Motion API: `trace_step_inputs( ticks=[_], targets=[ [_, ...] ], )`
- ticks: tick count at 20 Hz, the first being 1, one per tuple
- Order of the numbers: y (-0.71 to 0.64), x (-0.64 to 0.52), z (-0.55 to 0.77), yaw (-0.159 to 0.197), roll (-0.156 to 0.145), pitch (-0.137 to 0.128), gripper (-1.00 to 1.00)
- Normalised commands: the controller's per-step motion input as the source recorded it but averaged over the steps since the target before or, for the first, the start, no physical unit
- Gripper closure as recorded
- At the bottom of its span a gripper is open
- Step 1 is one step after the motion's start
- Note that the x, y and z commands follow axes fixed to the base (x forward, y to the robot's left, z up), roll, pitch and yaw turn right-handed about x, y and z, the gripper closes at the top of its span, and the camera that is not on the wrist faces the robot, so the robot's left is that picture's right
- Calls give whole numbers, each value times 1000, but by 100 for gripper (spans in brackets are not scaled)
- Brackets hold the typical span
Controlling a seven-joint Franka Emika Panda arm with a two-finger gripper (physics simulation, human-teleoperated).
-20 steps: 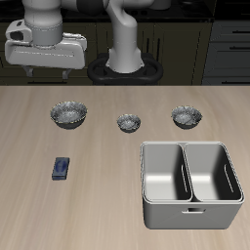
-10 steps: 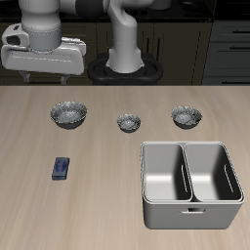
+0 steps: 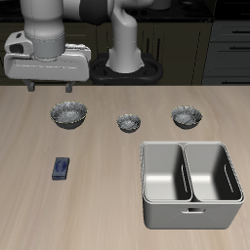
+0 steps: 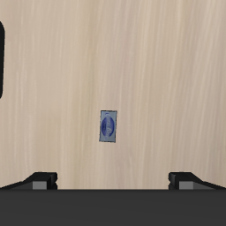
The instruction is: Place the cream cheese in the middle-sized bowl
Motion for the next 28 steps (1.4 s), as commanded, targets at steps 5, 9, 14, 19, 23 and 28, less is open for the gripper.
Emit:
trace_step_inputs(
  ticks=[5, 9, 14, 19, 23, 28],
  targets=[
    [70, 69, -69, -12, 12, 6, -100],
    [-51, 50, -225, -12, -21, -1, -100],
    [27, 63, -408, 14, 16, 25, -100],
    [-70, 65, -314, -31, -13, 30, -100],
    [74, 50, -327, 9, 13, 8, -100],
    [65, 55, -318, -3, 7, 15, -100]
  ],
)
